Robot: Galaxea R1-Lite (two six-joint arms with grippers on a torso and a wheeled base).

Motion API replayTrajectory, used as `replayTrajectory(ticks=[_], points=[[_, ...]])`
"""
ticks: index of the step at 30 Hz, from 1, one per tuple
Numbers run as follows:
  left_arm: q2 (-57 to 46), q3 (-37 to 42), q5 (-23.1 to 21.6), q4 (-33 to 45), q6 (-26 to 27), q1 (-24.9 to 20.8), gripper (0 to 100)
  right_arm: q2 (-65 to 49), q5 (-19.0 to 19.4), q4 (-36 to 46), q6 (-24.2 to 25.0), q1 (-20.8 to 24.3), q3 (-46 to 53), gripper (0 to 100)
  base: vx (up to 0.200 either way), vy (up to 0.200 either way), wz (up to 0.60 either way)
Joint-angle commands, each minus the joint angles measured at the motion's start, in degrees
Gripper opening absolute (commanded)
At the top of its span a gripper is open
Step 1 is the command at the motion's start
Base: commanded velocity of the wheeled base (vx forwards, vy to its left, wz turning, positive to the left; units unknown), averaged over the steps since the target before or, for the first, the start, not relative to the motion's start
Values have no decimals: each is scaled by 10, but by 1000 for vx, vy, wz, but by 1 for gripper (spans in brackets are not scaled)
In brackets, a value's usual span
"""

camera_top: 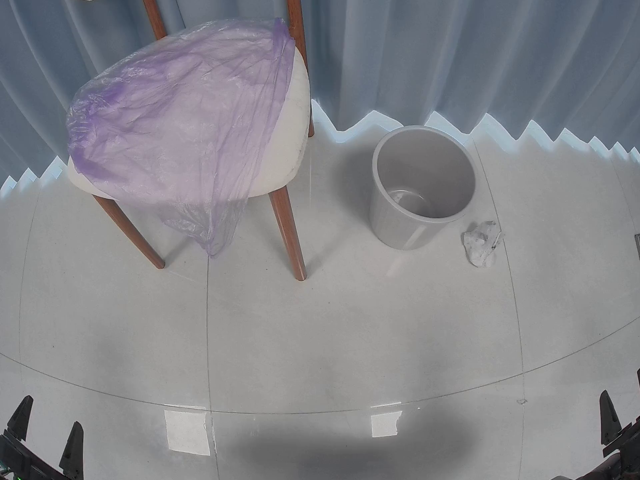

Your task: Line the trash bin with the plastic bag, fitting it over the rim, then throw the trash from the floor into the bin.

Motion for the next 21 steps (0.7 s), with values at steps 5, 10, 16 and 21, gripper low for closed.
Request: replayTrajectory(ticks=[5, 10, 16, 21], points=[[-9, 10, 2, -147, 0, 1, 100, -10, 0, 0, 0, 0, 10, 100, 0, 0, 0], [-9, 10, -1, -146, 11, 1, 100, -10, 0, 0, 0, 0, 10, 100, 0, 0, 0], [-9, -2, -63, -92, 11, 0, 100, -10, 0, 0, 0, 0, 10, 100, 0, 0, 0], [40, -39, -74, -64, 27, -5, 100, -10, 0, 0, 0, 0, 10, 100, 0, 0, 0]])
